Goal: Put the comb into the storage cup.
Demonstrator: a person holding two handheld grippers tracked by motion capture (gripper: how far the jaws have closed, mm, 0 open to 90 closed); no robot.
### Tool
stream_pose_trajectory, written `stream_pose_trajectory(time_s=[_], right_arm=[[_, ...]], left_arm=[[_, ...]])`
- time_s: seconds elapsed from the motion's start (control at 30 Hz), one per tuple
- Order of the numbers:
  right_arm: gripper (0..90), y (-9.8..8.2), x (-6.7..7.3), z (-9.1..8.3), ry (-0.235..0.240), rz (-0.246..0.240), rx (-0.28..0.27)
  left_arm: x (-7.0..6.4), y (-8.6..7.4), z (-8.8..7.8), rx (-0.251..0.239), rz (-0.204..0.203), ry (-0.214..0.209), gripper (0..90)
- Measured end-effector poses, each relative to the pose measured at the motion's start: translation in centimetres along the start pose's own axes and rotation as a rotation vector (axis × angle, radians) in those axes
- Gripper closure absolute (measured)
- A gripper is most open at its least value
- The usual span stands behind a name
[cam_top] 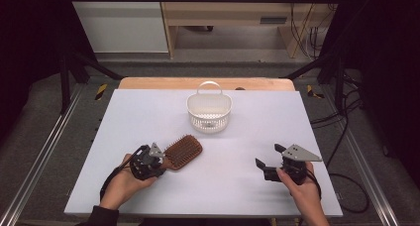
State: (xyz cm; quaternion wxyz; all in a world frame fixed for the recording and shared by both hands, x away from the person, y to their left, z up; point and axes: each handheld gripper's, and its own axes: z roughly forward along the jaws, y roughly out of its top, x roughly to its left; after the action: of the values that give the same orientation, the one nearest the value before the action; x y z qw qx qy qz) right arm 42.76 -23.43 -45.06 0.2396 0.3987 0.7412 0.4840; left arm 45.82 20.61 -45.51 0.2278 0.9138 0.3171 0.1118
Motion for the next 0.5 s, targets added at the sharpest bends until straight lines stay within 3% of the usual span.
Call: stream_pose_trajectory(time_s=[0.2, 0.5], right_arm=[[11.5, 0.1, 0.1, 0.1, 0.005, -0.003, -0.004], [11.3, 0.3, 0.9, 0.3, 0.025, -0.002, -0.018]], left_arm=[[-0.9, -0.6, -0.8, -0.070, 0.023, 0.004, 72.0], [-2.5, 0.2, -1.6, -0.168, 0.057, 0.021, 72.0]])
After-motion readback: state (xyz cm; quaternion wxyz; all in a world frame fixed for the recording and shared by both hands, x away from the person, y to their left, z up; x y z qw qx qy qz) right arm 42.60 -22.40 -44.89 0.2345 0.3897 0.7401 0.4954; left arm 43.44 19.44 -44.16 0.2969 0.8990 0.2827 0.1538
